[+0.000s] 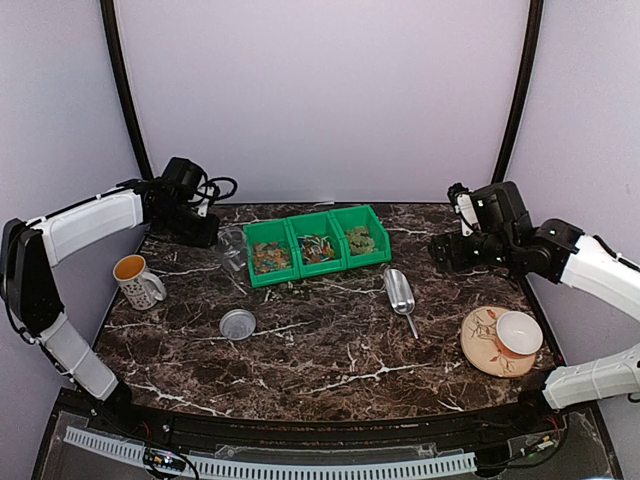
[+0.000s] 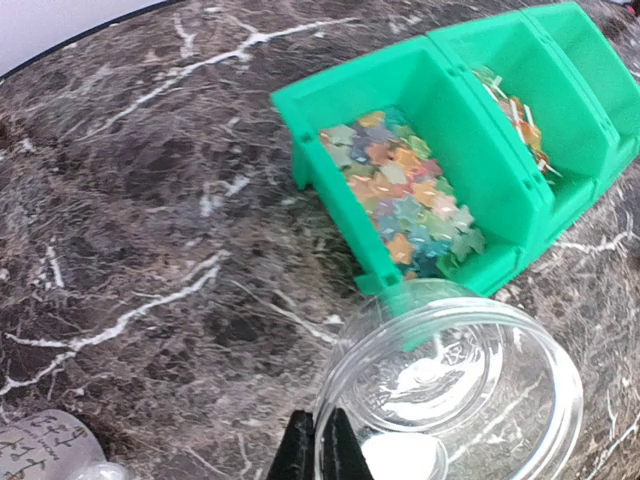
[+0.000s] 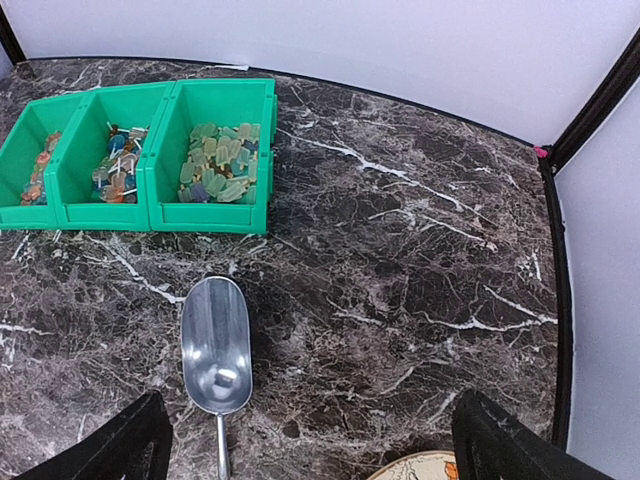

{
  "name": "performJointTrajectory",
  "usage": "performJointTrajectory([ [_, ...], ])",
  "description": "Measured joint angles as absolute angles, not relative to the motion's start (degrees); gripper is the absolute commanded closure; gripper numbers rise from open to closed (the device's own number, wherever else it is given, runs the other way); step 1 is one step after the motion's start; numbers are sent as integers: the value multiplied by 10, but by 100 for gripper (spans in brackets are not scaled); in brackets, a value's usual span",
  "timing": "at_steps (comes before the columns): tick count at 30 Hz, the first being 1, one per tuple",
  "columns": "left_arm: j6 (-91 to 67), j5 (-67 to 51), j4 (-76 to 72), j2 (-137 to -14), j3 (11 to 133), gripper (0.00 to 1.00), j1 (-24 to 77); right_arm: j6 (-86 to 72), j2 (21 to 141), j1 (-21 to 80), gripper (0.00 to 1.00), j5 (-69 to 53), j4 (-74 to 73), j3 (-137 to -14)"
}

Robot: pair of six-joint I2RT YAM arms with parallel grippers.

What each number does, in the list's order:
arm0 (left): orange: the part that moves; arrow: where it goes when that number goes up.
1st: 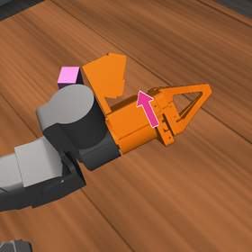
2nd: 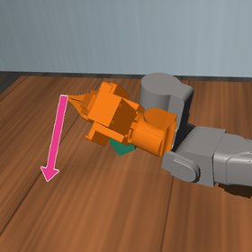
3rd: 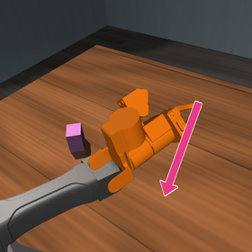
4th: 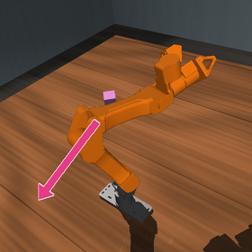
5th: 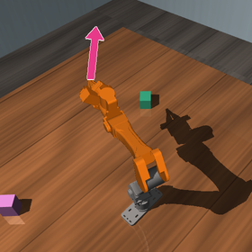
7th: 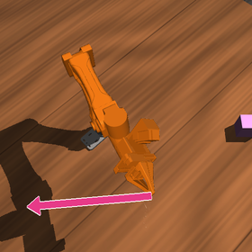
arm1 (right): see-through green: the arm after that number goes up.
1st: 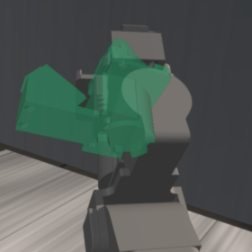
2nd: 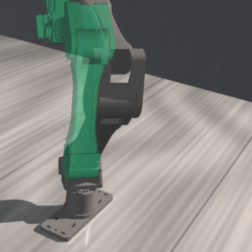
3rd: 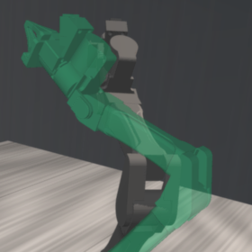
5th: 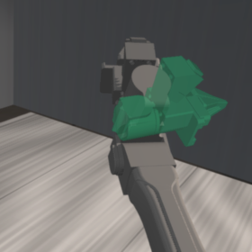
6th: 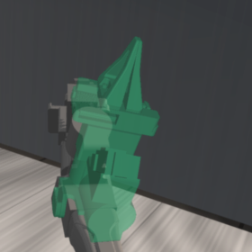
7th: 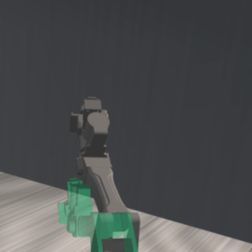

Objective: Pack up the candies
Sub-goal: Put down the packing bottle at the center of the board.

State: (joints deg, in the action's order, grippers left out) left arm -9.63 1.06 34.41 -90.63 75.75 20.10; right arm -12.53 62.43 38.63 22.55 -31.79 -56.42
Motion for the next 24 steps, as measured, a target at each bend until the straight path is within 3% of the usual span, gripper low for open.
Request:
performJointTrajectory([
  [12, -132, 12, 347, -921, 758, 100, 381, -164, 624, 386, 2, 231, -290, -526],
  [24, -146, 25, 344, -1083, 864, 100, 515, -217, 653, 386, 2, 227, -257, -469],
])
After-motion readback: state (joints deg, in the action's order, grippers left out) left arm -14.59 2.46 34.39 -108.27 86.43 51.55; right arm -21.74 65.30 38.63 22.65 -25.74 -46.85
